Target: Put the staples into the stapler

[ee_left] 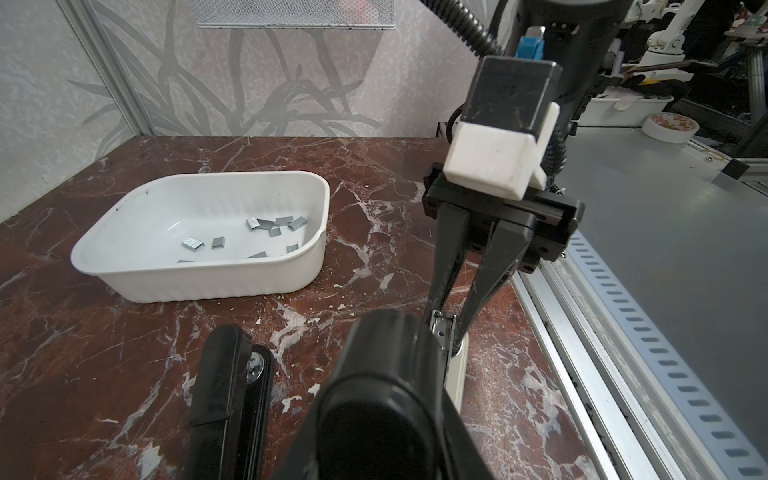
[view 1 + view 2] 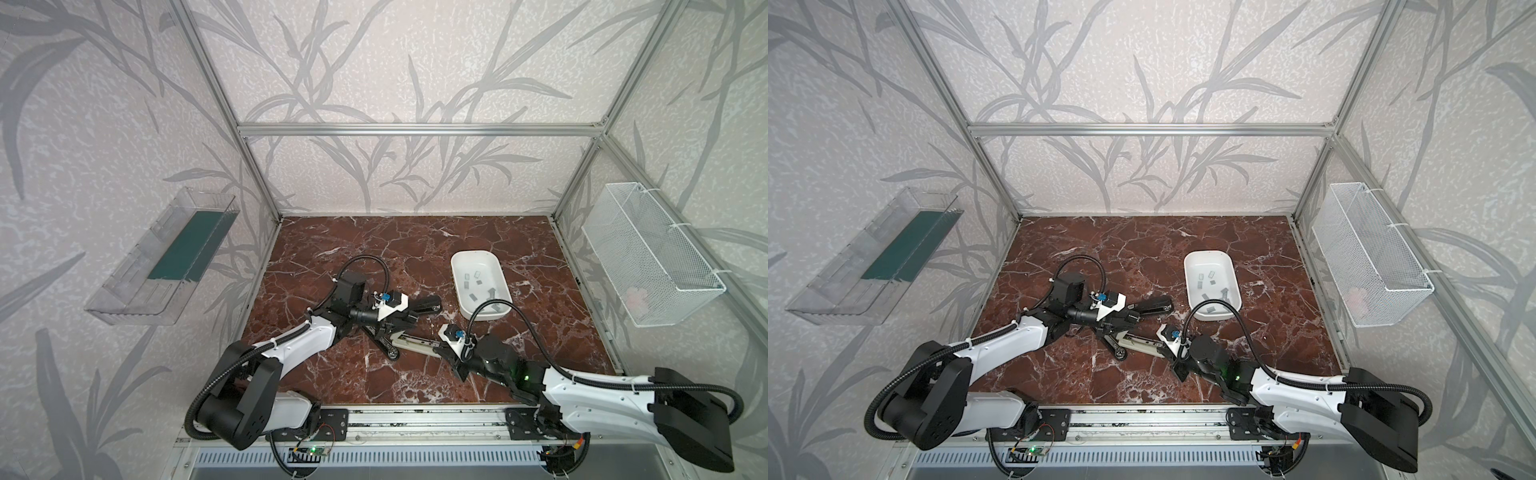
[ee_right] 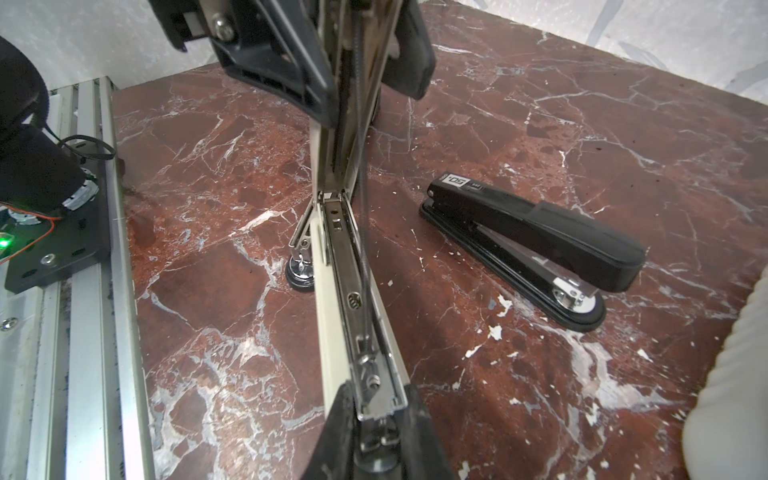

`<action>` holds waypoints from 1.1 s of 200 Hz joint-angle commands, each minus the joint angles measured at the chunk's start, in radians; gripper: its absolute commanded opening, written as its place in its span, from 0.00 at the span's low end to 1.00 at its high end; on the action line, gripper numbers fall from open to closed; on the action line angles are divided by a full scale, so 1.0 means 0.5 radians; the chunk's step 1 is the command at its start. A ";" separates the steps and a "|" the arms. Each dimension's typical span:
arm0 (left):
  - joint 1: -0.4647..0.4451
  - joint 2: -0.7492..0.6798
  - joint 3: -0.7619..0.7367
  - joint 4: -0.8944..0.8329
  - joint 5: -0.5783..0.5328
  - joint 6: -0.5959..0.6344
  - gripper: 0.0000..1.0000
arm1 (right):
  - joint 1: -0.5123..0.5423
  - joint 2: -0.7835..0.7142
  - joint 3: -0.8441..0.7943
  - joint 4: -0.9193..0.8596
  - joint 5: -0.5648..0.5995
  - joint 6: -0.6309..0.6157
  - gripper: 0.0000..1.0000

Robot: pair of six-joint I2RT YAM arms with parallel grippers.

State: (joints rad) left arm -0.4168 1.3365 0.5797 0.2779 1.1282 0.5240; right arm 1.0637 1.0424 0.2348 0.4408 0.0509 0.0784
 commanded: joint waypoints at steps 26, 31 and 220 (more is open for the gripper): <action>0.086 0.026 0.033 0.632 -0.773 -0.161 0.35 | 0.175 0.130 0.062 -0.019 -0.066 0.024 0.00; 0.085 0.032 0.022 0.668 -0.810 -0.175 0.37 | 0.185 0.144 0.069 -0.006 -0.060 0.028 0.00; 0.320 0.394 0.107 0.427 -1.549 0.217 0.47 | 0.140 0.386 0.004 0.097 0.402 0.258 0.00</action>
State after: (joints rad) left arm -0.3683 1.5116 0.6189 0.5301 0.5961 0.4606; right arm 1.1229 1.2274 0.2646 0.5076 0.2951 0.1955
